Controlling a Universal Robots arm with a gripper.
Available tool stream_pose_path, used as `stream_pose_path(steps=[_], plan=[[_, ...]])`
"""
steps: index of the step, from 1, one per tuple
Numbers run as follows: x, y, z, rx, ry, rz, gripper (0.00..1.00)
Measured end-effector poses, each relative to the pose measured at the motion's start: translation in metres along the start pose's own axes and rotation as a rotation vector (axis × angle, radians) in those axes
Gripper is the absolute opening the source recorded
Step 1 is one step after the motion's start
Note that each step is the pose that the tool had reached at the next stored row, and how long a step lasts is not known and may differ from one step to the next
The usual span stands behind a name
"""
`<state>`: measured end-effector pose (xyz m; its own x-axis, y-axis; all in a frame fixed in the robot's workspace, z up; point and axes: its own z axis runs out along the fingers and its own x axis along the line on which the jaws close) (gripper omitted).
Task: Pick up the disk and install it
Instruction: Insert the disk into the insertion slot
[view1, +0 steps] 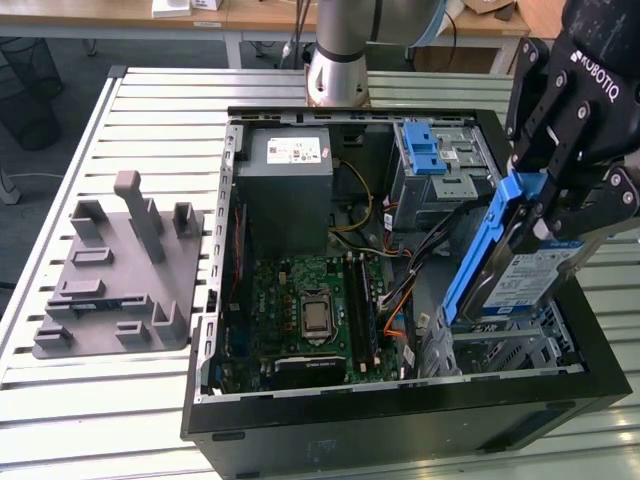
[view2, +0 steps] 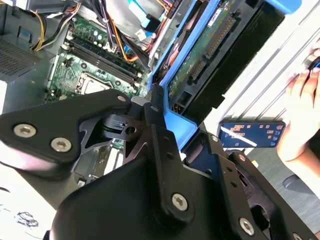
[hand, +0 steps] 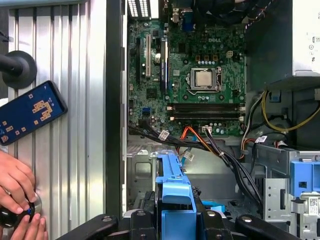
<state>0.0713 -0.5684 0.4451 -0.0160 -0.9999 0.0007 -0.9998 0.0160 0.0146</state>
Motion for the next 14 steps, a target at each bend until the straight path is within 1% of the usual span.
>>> stream_pose_path(steps=[3, 7, 11, 12, 14], plan=[[-0.0016, -0.0011, 0.0015, 0.0000, 0.0000, 0.000, 0.36], [-0.0058, -0.0015, 0.0039, -0.0001, 0.0000, 0.000, 0.36], [-0.0060, -0.0026, 0.0076, -0.0001, 0.0010, 0.000, 0.36], [-0.0060, -0.0032, 0.0092, 0.0001, -0.0005, 0.000, 0.36], [-0.0059, -0.0047, 0.0113, 0.0000, -0.0003, 0.000, 0.36]])
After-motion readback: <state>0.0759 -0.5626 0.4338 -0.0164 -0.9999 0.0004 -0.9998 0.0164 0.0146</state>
